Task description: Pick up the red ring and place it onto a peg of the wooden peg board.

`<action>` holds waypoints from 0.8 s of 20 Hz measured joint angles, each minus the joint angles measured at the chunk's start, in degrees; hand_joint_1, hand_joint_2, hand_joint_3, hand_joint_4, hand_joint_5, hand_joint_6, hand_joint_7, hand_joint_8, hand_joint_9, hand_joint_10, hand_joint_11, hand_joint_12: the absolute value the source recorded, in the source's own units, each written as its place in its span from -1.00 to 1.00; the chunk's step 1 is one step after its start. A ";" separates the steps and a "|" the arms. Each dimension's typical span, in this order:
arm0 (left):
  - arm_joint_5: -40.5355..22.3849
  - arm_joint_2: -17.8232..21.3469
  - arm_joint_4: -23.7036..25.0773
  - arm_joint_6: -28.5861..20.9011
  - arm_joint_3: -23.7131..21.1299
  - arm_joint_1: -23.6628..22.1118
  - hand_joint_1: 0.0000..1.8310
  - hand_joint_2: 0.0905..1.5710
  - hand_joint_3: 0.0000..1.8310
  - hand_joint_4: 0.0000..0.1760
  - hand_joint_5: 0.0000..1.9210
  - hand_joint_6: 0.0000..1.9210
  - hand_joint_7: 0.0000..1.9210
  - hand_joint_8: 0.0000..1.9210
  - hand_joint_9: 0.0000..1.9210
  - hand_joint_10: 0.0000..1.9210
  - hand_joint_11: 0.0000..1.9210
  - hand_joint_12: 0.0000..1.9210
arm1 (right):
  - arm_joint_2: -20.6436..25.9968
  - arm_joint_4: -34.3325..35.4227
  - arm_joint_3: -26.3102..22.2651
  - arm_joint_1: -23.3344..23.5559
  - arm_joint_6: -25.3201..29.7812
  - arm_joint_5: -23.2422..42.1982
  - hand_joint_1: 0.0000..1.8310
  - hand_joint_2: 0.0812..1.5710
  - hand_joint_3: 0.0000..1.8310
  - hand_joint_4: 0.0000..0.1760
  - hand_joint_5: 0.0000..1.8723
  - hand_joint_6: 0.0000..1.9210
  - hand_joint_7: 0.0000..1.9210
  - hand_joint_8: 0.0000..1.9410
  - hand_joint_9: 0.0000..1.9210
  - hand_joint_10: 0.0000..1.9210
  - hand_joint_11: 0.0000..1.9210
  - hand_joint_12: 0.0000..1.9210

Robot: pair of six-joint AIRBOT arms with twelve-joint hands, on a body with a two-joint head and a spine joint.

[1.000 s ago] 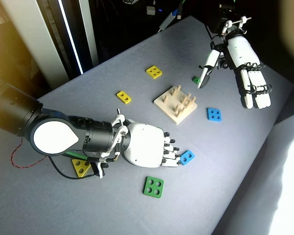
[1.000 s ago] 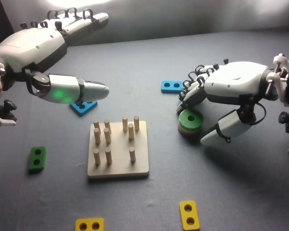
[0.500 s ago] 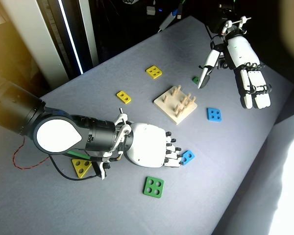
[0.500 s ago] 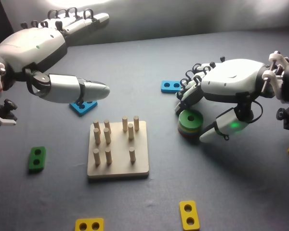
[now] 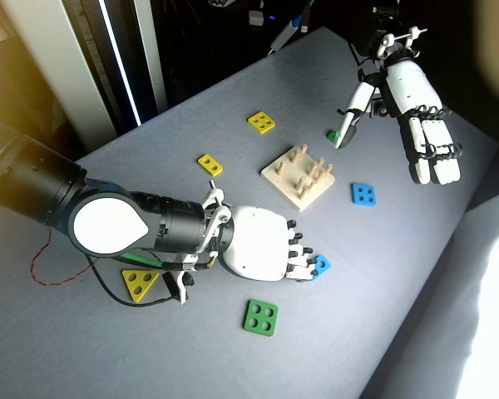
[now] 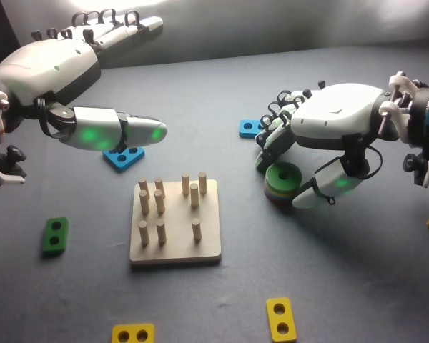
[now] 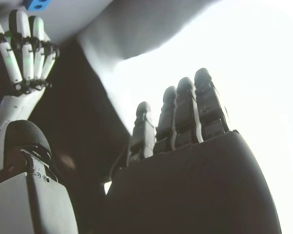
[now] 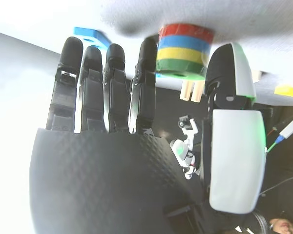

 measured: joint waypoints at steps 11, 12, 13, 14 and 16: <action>0.00 0.00 0.31 0.02 0.00 -0.35 -0.53 0.16 -1.00 1.00 -0.97 -1.00 -1.00 -1.00 -1.00 -1.00 -0.97 -0.96 | -0.42 0.42 0.48 0.02 -1.42 -0.39 -0.03 0.24 -1.00 -0.45 -0.31 -0.98 -0.56 -0.99 -0.75 -0.88 -1.00 0.19; 0.00 0.00 0.33 0.00 0.00 -0.35 -0.52 0.15 -1.00 1.00 -0.97 -1.00 -1.00 -1.00 -1.00 -1.00 -0.97 -0.96 | -0.42 0.42 0.48 0.02 -1.42 -0.39 -0.03 0.24 -1.00 -0.36 -0.30 -0.97 -0.56 -1.00 -0.76 -0.88 -1.00 0.16; 0.00 0.00 0.42 0.00 0.00 -0.35 -0.51 0.15 -1.00 1.00 -0.97 -1.00 -1.00 -1.00 -1.00 -1.00 -0.98 -0.96 | -0.42 0.39 0.48 0.02 -1.40 -0.39 -0.03 0.24 -1.00 -0.32 -0.29 -0.97 -0.56 -0.99 -0.76 -0.88 -1.00 0.16; 0.00 0.00 0.42 0.00 0.00 -0.35 -0.51 0.15 -1.00 1.00 -0.96 -0.99 -1.00 -1.00 -1.00 -1.00 -0.98 -0.96 | -0.42 0.37 0.48 0.02 -1.40 -0.42 -0.04 0.25 -1.00 -0.25 -0.29 -0.97 -0.57 -1.00 -0.77 -0.89 -1.00 0.13; 0.00 0.00 0.42 0.00 0.00 -0.35 -0.51 0.16 -1.00 1.00 -0.96 -1.00 -1.00 -1.00 -1.00 -1.00 -0.98 -0.96 | -0.46 0.17 0.48 0.02 -1.42 -0.44 -0.01 0.24 -1.00 -0.57 -0.26 -0.96 -0.54 -0.99 -0.75 -0.88 -1.00 0.16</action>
